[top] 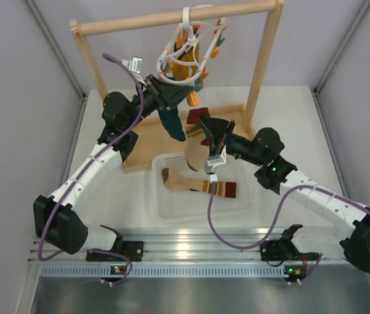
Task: Clip the socks to the hanger
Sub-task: Clamp the sock onto the hanger.
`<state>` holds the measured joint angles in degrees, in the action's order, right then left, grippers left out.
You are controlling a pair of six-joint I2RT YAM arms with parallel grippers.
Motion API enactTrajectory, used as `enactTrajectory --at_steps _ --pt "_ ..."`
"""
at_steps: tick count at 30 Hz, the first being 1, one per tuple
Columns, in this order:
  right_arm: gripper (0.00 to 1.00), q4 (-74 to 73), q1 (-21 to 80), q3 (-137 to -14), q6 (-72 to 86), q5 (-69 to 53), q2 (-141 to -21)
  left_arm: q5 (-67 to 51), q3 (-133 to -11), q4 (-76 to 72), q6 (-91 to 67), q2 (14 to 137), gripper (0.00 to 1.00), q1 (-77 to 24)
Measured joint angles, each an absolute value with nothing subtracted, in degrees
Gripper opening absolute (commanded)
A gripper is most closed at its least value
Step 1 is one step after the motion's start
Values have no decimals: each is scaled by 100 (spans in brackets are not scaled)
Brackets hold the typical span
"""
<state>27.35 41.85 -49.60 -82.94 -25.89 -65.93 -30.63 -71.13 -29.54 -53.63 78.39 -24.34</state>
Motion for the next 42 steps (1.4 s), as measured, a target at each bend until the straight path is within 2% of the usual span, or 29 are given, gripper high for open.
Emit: enactTrajectory --at_steps 42 --pt "0 3194 4058 -5378 -8698 -2714 -7144 -3118 -7116 -2954 -5352 7944 0 -2414"
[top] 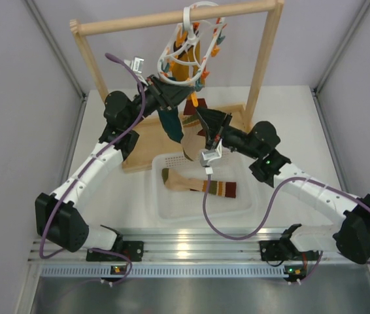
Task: Clip the socks to the hanger
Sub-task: Clamp the sock onto the hanger.
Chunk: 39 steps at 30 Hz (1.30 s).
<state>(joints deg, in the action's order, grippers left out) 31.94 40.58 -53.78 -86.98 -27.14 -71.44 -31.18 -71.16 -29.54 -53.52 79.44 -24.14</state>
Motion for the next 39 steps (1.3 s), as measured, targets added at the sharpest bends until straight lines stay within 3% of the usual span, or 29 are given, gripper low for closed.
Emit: enactTrajectory --at_steps 5,15,20,24,27,31,34,37,39 --pt "0 3205 4027 -5439 -8700 -2722 -7196 -3151 -7131 -3015 -5430 7979 6 -2412" --pt "0 3262 3988 -5448 -8705 -2781 -7255 -3234 -7181 -3037 -5535 8053 40 -2390" --pt "0 3308 3972 -5502 -8707 -2797 -7297 -3675 -7205 -2989 -5636 8110 48 -2432" --pt "0 3378 3946 -5564 -8709 -2797 -7330 -3844 -7205 -2978 -5741 8141 48 -2436" --pt "0 3422 3931 -5566 -8724 -2797 -7343 -3883 -7207 -2980 -5806 8143 55 -2408" --pt "0 3428 3920 -5631 -8739 -2794 -7402 -3922 -7218 -2991 -5878 8143 73 -2359" --pt "0 3461 3920 -5675 -8742 -2794 -7432 -3951 -7275 -2995 -5916 8149 73 -2290" --pt "0 3492 3920 -5680 -8739 -2801 -7448 -3931 -7354 -2995 -5887 8149 66 -2196" --pt "4 3514 3922 -5680 -8735 -2814 -7448 -3896 -7397 -2995 -5859 8149 55 -2147"
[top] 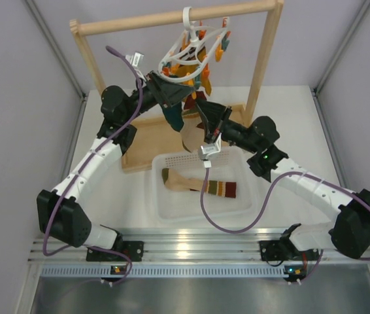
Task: Clip the socks to the hanger
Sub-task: Clamp the sock onto the hanger, then open the clamp at the hanger.
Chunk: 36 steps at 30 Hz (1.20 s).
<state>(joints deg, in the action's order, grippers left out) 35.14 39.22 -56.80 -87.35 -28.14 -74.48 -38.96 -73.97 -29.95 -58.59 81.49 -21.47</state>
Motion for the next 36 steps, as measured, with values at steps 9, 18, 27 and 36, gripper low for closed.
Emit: enactTrajectory --at_steps 9,18,27,36 --pt "51 3564 4066 -5450 -8462 -2604 -7321 -4097 -7655 -2985 -5680 8152 29 -2014" --pt "64 2565 3844 -5640 -6641 -1970 -7015 -4259 -7684 -2985 -5686 8154 23 -1686" --pt "58 2357 3057 -6820 -3522 -2069 -7207 -4556 -7684 -3009 -5688 8160 20 -1485" --pt "60 2556 3057 -7310 -2123 -2755 -8012 -4825 -7684 -3114 -5712 8235 20 -1400"
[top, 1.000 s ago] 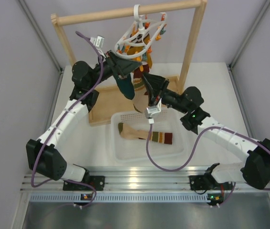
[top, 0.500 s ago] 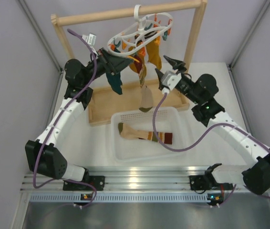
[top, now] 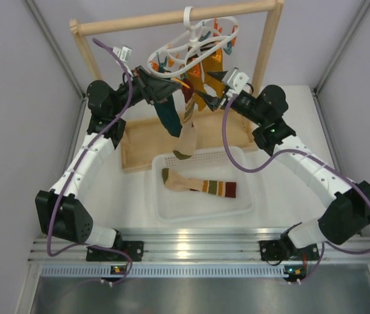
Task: Clip the socks to the hanger
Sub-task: Open the clamp at the hanger.
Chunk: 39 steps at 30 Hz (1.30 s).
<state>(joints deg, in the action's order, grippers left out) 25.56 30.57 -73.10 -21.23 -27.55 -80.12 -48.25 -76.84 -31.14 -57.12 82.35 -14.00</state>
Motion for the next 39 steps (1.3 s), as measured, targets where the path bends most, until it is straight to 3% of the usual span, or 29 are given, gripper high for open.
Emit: enactTrajectory --at_steps 12,24,27,30,34,39 --pt "59 2961 2930 -8047 -1372 -2950 -8897 -4991 -7684 -3301 -5725 8241 19 -1345" --pt "49 3083 2906 -8368 -1127 -3212 -9290 -4993 -7684 -3297 -5732 8241 19 -1304" --pt "41 3085 2906 -8370 -1109 -3258 -9290 -4993 -7684 -3297 -5732 8241 19 -1304" --pt "19 3083 2906 -8370 -1066 -3271 -9290 -4989 -7684 -3297 -5732 8241 19 -1304" --pt "3 3028 2908 -8381 -1015 -3267 -9290 -4901 -7684 -3221 -5693 8232 26 -1282" --pt "0 2742 2965 -8423 -1179 -3033 -9247 -4405 -7682 -2491 -5398 7994 41 -1168"
